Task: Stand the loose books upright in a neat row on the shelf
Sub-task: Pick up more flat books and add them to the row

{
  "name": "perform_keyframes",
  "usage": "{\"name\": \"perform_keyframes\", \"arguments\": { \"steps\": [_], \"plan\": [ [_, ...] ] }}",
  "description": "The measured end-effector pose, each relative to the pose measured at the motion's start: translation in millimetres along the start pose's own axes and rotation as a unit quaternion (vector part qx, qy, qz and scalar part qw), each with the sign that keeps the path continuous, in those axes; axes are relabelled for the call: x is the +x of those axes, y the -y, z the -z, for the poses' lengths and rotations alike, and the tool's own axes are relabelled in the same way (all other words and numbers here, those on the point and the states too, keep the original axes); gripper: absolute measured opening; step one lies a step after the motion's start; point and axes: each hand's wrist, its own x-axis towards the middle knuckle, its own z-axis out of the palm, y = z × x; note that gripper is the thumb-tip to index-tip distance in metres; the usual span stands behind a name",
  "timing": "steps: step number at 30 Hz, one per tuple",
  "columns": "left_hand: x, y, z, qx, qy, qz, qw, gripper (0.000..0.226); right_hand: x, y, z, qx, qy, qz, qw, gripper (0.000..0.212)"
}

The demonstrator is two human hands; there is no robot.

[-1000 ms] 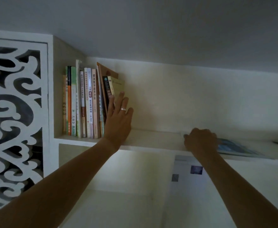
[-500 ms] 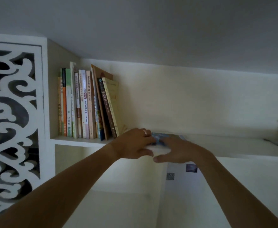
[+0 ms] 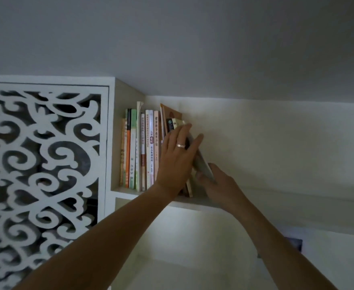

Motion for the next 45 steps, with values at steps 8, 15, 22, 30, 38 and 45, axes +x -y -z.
{"name": "perform_keyframes", "arguments": {
  "steps": [8, 15, 22, 30, 38, 45],
  "plan": [
    [-45, 57, 5, -0.086, 0.039, 0.081, 0.992, 0.056, 25, 19, -51, 0.144, 0.002, 0.076, 0.987, 0.068],
    [-49, 67, -3, -0.074, 0.034, 0.062, 0.995, 0.059, 56, 3, -56, 0.127, 0.033, 0.135, 0.982, 0.081],
    [-62, 56, -20, -0.119, 0.003, 0.101, 0.988, 0.072, 56, -28, -57, 0.072, 0.054, 0.161, 0.983, 0.1],
    [-55, 15, -12, -0.084, 0.0, 0.247, 0.965, 0.031, 61, -37, -67, -0.058, -0.042, 0.094, 0.993, 0.097],
    [-59, -6, -4, -0.213, 0.039, 0.307, 0.927, 0.034, 49, -30, -56, 0.017, -0.01, 0.109, 0.994, 0.076],
    [-52, -8, 1, -0.195, 0.046, 0.352, 0.914, 0.037, 44, -29, -52, 0.036, -0.014, 0.107, 0.993, 0.061]
  ]
}}
